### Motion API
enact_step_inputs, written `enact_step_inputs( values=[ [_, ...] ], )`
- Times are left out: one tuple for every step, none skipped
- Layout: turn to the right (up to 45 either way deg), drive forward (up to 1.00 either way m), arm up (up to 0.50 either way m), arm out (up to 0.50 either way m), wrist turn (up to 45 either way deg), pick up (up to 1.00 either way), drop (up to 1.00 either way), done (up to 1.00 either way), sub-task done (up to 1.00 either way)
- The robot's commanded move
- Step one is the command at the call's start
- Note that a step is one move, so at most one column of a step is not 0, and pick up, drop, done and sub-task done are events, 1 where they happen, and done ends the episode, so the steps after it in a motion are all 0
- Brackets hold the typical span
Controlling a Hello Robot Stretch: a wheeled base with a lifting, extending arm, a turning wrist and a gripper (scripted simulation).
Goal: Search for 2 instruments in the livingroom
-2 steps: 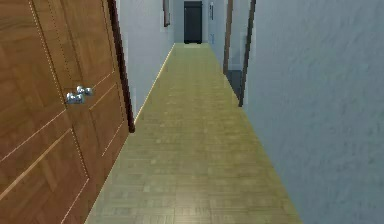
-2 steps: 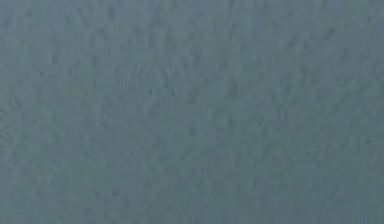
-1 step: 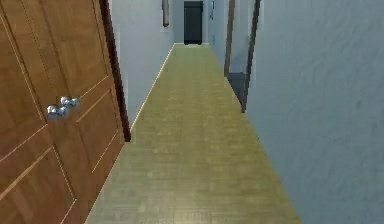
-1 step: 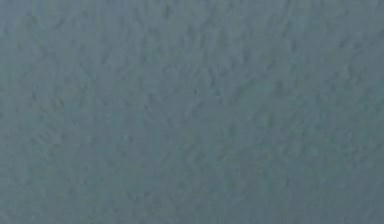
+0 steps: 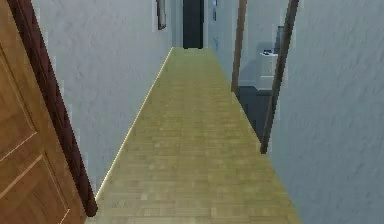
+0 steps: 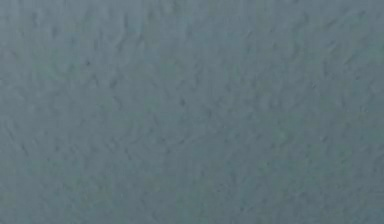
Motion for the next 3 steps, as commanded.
enact_step_inputs(
  values=[
    [0.0, 1.0, 0.0, 0.0, 0.0, 0.0, 0.0, 0.0, 0.0],
    [0.0, 1.0, 0.0, 0.0, 0.0, 0.0, 0.0, 0.0, 0.0],
    [0.0, 0.3, 0.0, 0.0, 0.0, 0.0, 0.0, 0.0, 0.0]
  ],
)
